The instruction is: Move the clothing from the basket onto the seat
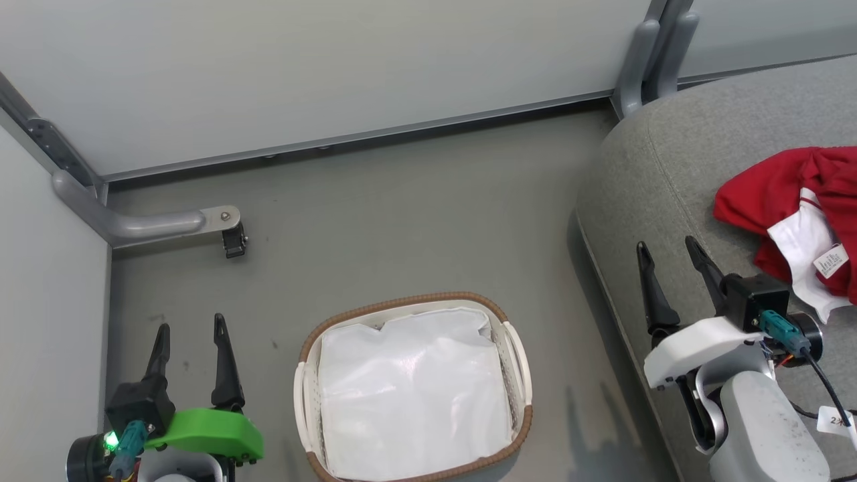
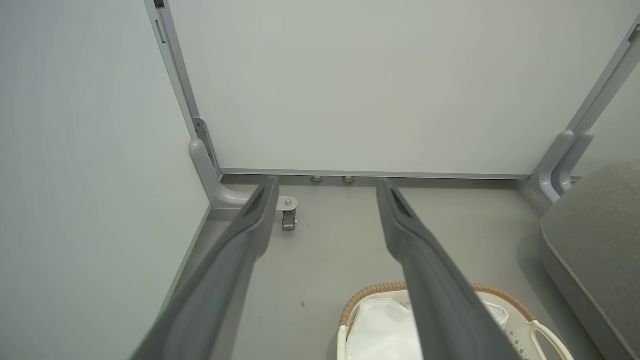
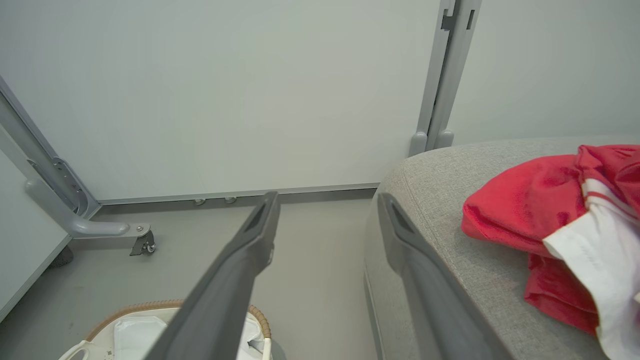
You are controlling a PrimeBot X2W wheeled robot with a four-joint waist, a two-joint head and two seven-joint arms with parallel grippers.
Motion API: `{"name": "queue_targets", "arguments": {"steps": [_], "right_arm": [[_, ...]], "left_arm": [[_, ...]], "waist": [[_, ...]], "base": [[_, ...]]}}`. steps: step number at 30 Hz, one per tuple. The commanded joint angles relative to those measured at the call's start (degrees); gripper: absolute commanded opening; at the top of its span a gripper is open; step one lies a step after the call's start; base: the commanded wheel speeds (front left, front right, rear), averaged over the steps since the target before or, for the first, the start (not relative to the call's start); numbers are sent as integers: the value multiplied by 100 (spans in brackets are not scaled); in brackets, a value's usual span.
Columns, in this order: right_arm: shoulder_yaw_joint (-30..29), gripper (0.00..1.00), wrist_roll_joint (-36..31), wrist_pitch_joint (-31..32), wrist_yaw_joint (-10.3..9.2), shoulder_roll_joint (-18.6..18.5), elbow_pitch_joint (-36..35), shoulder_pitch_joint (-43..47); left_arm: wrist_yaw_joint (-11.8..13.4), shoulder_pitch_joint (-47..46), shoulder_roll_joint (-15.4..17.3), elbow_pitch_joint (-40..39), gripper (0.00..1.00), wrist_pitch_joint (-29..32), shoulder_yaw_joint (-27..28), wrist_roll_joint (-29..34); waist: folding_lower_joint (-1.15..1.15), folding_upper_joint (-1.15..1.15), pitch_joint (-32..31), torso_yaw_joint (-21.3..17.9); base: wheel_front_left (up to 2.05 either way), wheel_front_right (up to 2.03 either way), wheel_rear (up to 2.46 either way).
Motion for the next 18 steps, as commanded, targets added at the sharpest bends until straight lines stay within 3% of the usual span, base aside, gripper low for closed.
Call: {"name": "queue_targets", "arguments": {"steps": [1,6,7,10,18], "right_arm": [[5,100,9,0,-7,-4,14,138],[-2,100,-9,0,-7,4,50,289],[-4,0,-14,0,-6,5,59,310],[-4,0,20,9,1,54,155,299],[-128,0,924,306,1,51,82,334]], "left_arm": [[-29,122,10,6,100,2,51,-33],[-99,273,10,46,100,2,72,-166],[-121,284,10,40,0,2,69,-151],[-119,220,-13,180,0,11,36,-184],[-188,138,-11,166,0,283,142,-1041]], "waist": [[0,0,-124,42],[0,0,-235,44],[0,0,-254,49],[0,0,-236,42],[0,0,-274,51]], "base": [[0,0,0],[0,0,0],[0,0,0],[0,0,0],[0,0,0]]}}
